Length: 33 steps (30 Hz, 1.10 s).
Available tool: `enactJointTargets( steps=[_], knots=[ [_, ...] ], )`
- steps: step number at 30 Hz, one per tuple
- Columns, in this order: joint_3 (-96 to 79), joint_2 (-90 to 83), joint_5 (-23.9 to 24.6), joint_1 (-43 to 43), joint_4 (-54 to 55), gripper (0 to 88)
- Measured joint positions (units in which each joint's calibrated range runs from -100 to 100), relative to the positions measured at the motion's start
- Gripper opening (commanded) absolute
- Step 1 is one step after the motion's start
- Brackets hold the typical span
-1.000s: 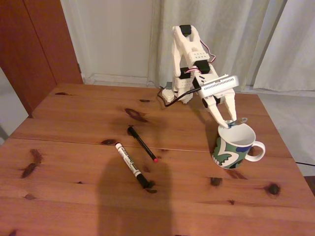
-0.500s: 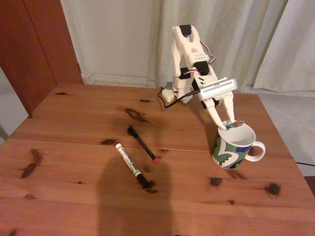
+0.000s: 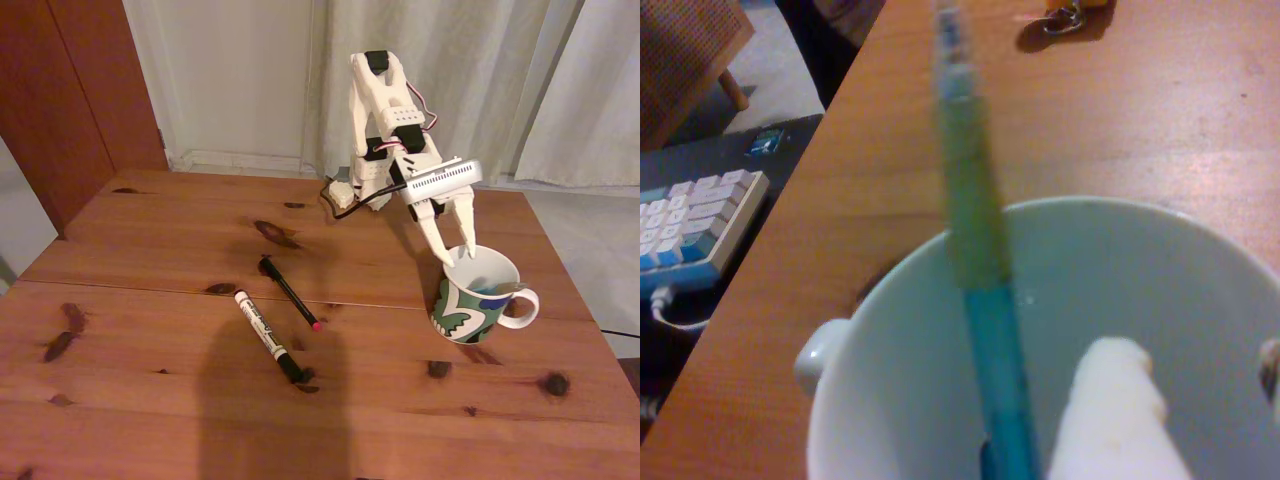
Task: Clean up the desk and place the pens and markers into the cup
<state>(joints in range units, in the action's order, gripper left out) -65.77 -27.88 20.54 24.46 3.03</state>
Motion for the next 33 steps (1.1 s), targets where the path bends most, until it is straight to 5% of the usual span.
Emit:
enactJointTargets(
  steps=[3,8,15,22,33],
  knots=[
    [3.31,0.0,0.05,-2.57,0.0,0.0],
    [10.53,0.0,-0.78,-6.6,-3.65,1.0],
    [23.78,3.31,-5.42,-11.88,-27.87,0.9],
    [31.25,8.56,-12.8,-17.82,-46.7,0.9],
    [32.44,17.2,-27.11,-28.16,-48.53,0.8]
  ],
)
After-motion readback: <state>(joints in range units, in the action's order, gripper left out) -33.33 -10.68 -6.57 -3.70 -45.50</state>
